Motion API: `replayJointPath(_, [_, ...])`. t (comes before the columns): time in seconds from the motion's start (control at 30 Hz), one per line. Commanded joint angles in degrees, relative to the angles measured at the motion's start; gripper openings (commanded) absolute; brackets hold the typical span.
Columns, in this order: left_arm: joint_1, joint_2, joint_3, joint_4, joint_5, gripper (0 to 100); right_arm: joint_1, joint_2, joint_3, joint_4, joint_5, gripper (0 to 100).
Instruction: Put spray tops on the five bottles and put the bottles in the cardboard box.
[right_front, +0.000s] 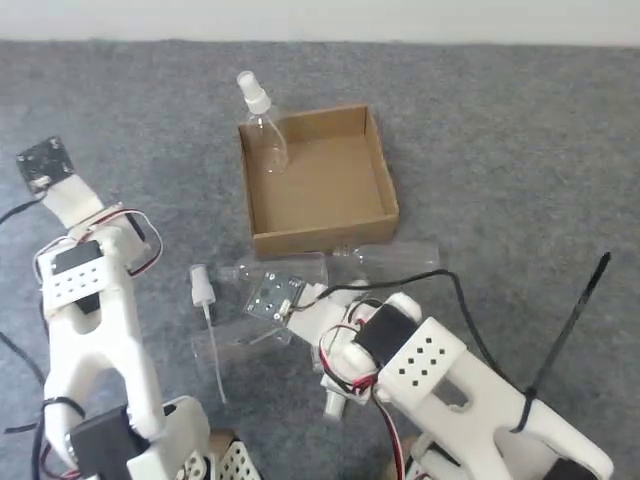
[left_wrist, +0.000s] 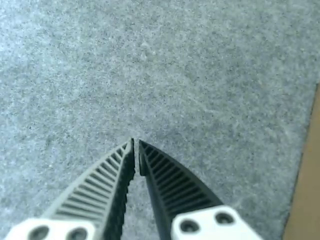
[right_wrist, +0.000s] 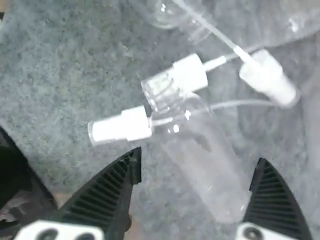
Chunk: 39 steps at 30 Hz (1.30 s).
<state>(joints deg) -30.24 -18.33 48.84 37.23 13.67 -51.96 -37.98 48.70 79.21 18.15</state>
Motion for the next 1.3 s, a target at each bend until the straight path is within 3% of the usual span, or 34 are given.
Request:
replayJointPath(0.0, [-0.1, -3.1, -0.6, -1.3, 0.4, 1, -0.2, -2.0, 2.0, -4.0, 6.3, 30.7])
replayJointPath(0.33, [0.0, -3.0, -0.6, -1.3, 0.4, 1, -0.1, -2.0, 10.2, -13.4, 7.5, 30.2])
replayJointPath(0.5, [0.0, -3.0, -0.5, -1.3, 0.4, 1, 0.8, -2.0, 13.5, -19.3, 7.5, 16.9])
replayJointPath(0.63, [0.0, -3.0, -0.5, -1.3, 0.4, 1, 6.8, -2.4, 13.8, -21.1, 7.6, 9.5])
replayJointPath(1.27, [0.1, -3.0, -0.5, -1.4, 0.2, 1, 33.1, -2.2, 8.5, -13.5, 13.1, 9.5])
